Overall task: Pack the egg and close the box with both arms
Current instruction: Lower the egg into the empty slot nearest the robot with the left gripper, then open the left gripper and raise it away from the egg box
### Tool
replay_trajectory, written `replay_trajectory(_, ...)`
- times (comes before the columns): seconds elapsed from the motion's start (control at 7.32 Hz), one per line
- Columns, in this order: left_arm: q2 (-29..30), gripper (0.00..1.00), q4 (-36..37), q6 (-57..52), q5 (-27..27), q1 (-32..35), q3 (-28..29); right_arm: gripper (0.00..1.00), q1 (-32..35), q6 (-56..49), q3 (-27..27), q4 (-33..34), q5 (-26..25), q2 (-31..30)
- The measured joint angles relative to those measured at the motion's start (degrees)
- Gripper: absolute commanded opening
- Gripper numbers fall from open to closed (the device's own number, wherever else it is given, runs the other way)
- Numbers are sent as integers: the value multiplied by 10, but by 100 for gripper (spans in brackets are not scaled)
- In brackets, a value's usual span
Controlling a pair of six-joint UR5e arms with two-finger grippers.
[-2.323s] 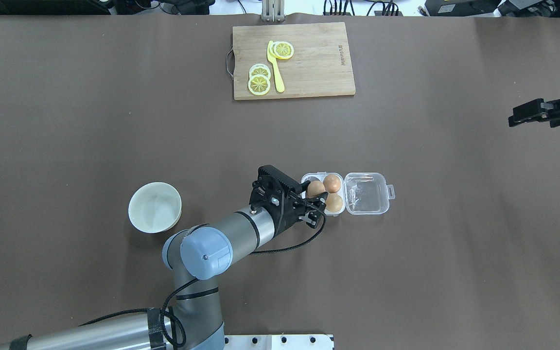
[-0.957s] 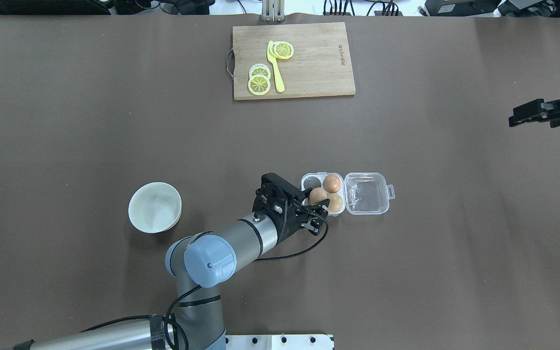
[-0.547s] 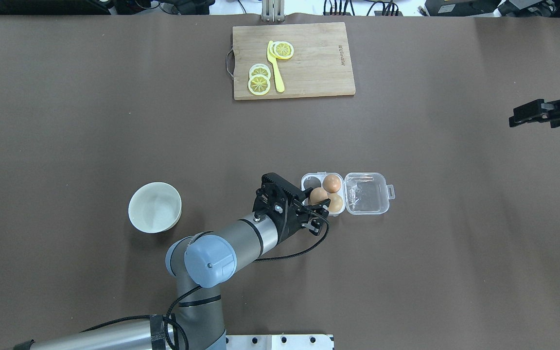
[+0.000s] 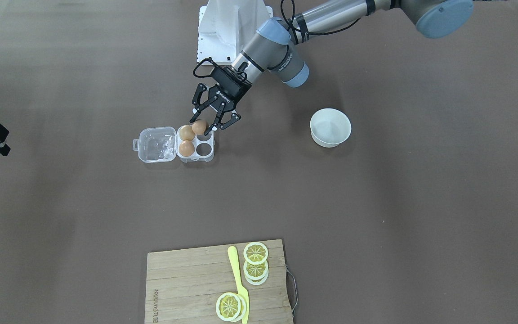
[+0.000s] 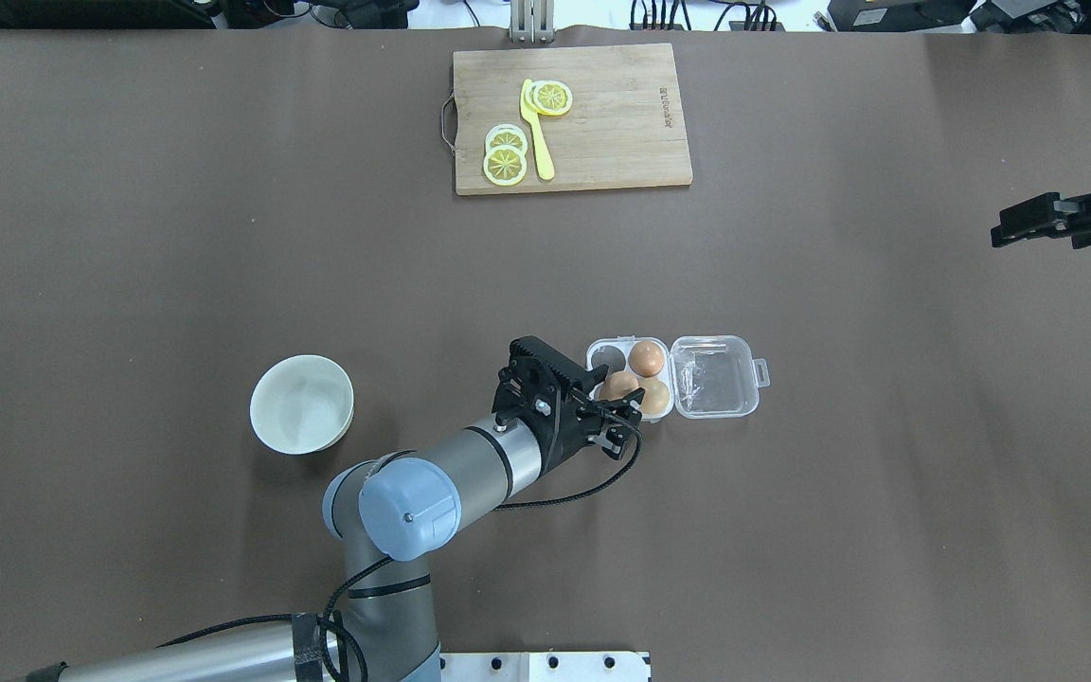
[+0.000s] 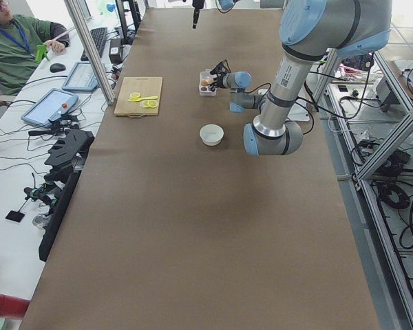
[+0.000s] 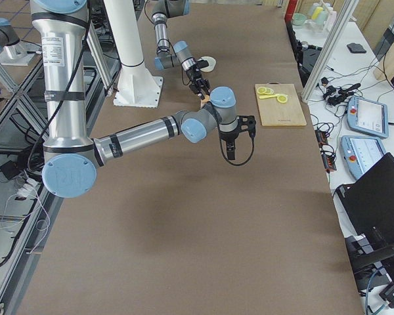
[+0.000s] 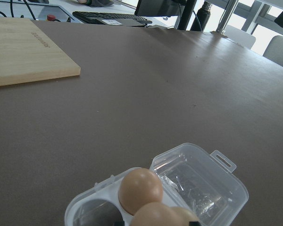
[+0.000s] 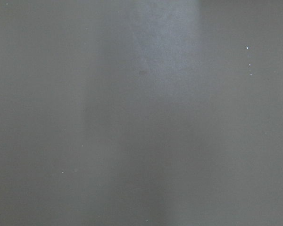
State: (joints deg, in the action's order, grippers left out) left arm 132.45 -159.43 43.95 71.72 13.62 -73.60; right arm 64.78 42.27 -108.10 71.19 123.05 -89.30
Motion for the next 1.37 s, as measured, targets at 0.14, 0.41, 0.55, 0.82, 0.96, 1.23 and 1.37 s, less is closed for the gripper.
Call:
replay_trajectory(0.14,0,61,0,0,0,0,0,100,0,0,0,0,0,0)
replay_trajectory(0.41,1,61,0,0,0,0,-1,100,0,0,0,0,0,0)
replay_trajectory(0.55,1,49,0,0,0,0,-2,100,0,0,0,0,0,0)
replay_trajectory(0.82,5,0,0,0,3,3,-5,100,0,0,1,0,0,0)
replay_trajectory(0.96,6,0,-1,0,5,10,-5,100,0,0,0,0,0,0)
replay_trajectory(1.23,5,0,-1,0,34,38,-6,100,-2,0,0,-4,1,0)
replay_trajectory(1.37,1,0,1,0,71,62,-6,100,-4,0,-1,-5,2,0)
